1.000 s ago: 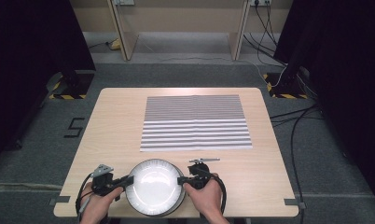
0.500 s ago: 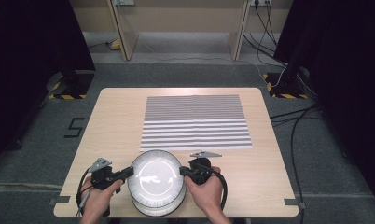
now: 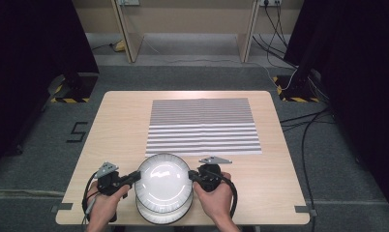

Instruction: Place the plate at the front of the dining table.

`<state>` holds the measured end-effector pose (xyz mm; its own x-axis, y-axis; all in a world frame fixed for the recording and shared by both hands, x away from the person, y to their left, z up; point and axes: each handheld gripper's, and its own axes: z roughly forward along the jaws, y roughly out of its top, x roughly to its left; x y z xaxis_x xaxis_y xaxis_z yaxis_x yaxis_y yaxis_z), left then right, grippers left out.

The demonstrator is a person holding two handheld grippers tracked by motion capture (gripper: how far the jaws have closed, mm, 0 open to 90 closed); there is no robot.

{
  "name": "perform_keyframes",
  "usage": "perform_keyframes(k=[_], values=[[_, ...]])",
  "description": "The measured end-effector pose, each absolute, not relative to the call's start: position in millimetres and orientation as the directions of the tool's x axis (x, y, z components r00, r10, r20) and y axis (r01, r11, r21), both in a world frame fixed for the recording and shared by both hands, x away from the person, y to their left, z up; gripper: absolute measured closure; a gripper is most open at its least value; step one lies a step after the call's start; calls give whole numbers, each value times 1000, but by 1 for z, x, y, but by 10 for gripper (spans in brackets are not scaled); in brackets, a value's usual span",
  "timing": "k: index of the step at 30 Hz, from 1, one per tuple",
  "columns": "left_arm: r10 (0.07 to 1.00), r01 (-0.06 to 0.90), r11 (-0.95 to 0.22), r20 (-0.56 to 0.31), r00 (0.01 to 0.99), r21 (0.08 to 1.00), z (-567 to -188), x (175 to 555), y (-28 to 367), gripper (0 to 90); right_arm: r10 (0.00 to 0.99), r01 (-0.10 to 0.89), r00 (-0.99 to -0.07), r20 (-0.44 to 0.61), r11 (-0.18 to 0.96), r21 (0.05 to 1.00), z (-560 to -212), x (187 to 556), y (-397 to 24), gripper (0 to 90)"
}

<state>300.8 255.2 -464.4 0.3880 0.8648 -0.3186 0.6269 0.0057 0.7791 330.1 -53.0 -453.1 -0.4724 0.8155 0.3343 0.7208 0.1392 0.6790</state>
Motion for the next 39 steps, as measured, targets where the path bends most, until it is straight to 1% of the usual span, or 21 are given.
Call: perform_keyframes(k=[9, 39], values=[[861, 609, 13, -318, 396, 793, -461, 302, 254, 865, 812, 705, -483, 328, 138, 695, -448, 332, -56, 874], [858, 568, 17, -303, 414, 823, -451, 309, 248, 864, 822, 678, -478, 310, 120, 725, -435, 334, -62, 878]])
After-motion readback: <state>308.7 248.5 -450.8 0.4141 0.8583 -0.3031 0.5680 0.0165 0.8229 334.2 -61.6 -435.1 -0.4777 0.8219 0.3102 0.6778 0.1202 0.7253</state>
